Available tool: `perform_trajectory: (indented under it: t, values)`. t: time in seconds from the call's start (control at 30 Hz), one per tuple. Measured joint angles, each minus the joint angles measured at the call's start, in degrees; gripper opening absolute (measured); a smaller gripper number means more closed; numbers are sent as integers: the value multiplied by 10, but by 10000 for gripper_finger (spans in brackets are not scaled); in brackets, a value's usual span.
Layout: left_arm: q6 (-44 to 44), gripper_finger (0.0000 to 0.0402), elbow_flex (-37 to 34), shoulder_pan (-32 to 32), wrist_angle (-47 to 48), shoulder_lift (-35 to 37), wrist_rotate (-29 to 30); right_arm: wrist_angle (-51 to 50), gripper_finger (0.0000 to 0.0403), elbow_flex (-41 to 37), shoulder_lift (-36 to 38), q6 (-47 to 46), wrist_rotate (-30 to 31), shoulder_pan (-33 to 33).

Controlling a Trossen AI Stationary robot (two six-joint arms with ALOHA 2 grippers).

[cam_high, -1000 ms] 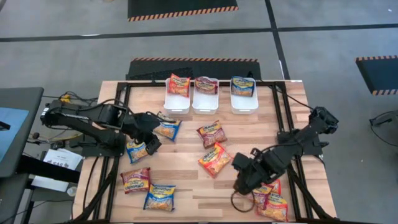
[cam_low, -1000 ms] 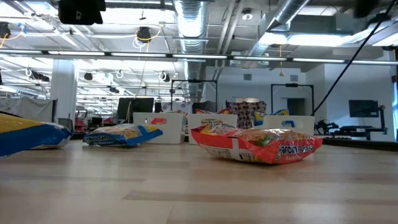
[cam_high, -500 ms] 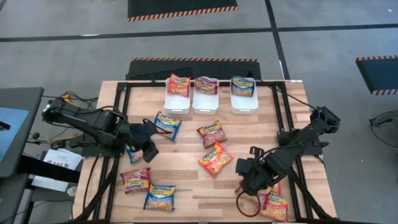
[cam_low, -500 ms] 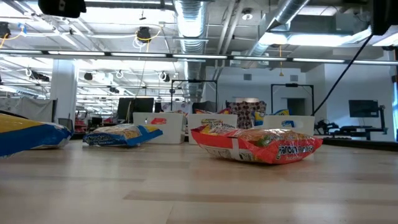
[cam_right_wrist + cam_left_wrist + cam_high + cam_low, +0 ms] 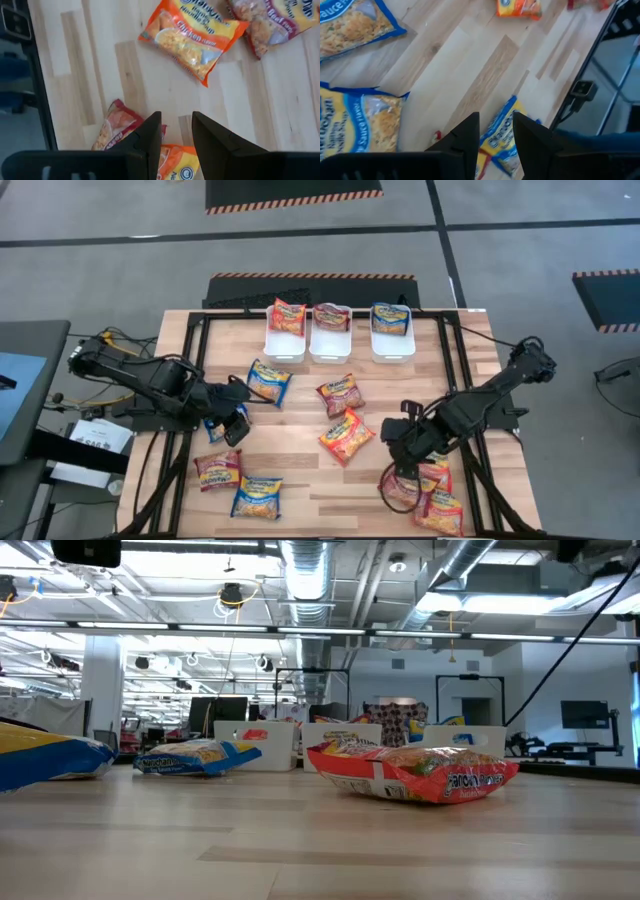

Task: Sort Maruchan noodles
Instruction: Put the red noodle pack into the middle white bin

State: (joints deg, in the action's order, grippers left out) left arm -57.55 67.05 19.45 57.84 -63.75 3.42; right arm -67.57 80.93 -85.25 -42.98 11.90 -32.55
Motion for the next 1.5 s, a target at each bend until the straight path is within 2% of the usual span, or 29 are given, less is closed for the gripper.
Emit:
perform_trajectory:
  t: [0.2, 0.33, 0.6, 0.73, 0.87, 0.97, 1.07, 1.17, 1.5]
  values:
    - [16, 118, 0, 2, 39, 0, 2, 35, 133, 0, -3, -3, 0, 25]
    - [24, 120, 0, 2, 41, 0, 3, 105, 133, 0, -3, -20, -5, 44]
    - [87, 120, 0, 21, 42, 0, 3, 220, 136, 0, -3, 12, -5, 105]
    - [106, 120, 0, 27, 42, 0, 4, 261, 156, 0, -3, 36, -5, 127]
    - [100, 120, 0, 28, 42, 0, 5, 289, 193, 0, -3, 68, -5, 140]
    - [90, 120, 0, 36, 42, 0, 5, 295, 221, 0, -3, 73, -17, 149]
    - [89, 120, 0, 47, 42, 0, 5, 284, 234, 0, -3, 56, -60, 152]
    - [89, 120, 0, 57, 42, 0, 10, 258, 235, 0, -3, 24, -80, 149]
    - [37, 120, -12, 111, 37, 1, 71, 133, 225, 0, -3, -94, -80, 101]
